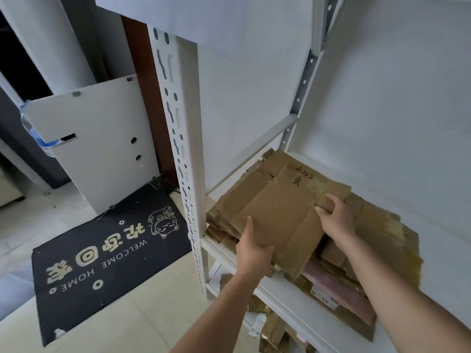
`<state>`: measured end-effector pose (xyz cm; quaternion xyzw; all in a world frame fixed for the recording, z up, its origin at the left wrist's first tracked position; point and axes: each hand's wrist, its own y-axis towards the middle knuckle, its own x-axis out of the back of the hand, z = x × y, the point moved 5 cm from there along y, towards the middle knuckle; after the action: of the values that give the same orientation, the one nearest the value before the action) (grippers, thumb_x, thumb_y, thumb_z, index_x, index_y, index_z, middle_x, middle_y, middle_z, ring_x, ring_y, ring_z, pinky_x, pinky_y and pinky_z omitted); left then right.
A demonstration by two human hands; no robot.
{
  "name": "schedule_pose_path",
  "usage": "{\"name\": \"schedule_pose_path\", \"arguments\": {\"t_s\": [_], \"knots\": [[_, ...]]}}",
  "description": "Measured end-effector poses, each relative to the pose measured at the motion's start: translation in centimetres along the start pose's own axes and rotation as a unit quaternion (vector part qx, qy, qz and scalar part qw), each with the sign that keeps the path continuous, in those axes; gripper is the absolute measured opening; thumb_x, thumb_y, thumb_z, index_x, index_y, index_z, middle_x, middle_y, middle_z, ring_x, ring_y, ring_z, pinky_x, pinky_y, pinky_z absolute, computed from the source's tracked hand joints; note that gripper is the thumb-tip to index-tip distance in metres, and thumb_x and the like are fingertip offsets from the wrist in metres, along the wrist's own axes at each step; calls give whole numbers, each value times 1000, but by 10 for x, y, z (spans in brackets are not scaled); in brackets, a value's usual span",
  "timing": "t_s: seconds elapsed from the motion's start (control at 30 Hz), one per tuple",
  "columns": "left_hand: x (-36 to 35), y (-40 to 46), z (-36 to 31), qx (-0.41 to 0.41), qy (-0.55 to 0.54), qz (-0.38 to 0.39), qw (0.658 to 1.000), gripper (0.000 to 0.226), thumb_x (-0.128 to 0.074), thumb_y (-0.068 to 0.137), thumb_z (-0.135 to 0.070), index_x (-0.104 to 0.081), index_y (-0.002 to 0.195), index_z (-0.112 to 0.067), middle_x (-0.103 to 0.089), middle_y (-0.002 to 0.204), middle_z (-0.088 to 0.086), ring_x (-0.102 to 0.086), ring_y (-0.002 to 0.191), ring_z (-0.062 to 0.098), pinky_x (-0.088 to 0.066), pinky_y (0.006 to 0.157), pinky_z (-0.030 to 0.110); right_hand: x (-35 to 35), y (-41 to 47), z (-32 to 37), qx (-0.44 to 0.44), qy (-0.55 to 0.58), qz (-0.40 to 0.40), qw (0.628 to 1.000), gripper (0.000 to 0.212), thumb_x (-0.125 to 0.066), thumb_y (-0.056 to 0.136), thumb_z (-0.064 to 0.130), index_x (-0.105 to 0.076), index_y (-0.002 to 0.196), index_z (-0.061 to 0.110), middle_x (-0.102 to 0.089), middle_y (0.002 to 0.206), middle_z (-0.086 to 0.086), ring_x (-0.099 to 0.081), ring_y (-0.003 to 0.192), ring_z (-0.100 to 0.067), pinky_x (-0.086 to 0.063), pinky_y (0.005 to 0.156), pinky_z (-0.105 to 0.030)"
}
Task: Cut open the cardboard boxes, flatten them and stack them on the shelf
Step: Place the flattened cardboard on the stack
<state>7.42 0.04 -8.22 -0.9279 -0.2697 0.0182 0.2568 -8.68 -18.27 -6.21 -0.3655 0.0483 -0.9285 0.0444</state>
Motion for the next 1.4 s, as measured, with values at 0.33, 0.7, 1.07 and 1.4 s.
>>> {"name": "schedule_pose_path", "arguments": {"t_s": [0.33, 0.7, 1.07, 1.4], "knots": [[5, 4, 1, 27, -17, -26, 999, 92, -61, 92, -2, -9, 156, -43, -50, 111, -11, -72, 86, 31, -62, 65, 39, -23, 16, 31, 42, -16, 18, 999, 51, -55, 100, 17, -37, 148, 19, -44, 146, -11, -52, 121, -26, -40, 86, -28], [5, 6, -30, -163, 495, -109, 846, 68, -70, 88, -41, -37, 143, -17, -22, 143, 11, -25, 131, 33, -24, 112, 42, -31, 15, 46, 236, -358, 32, 903, 57, -56, 97, 33, -36, 150, 24, -8, 163, -10, -12, 146, -38, -25, 117, -50], [12, 36, -20, -101, 518, 61, 847, 85, -69, 89, -40, -18, 156, -35, 16, 162, 18, 21, 144, 49, 8, 119, 56, -55, 5, 10, 130, -438, 246, 855, 94, -20, 87, 80, 17, 154, 26, 36, 156, -3, 29, 146, -28, 9, 118, -57], [6, 31, -23, -107, 526, 62, 842, 83, -66, 92, -34, -14, 157, -28, 22, 160, 21, 26, 142, 51, 5, 118, 59, -56, -4, 19, 86, -500, 262, 821, 86, -13, 93, 73, 23, 152, 22, 36, 156, -7, 26, 147, -29, 11, 118, -58]]}}
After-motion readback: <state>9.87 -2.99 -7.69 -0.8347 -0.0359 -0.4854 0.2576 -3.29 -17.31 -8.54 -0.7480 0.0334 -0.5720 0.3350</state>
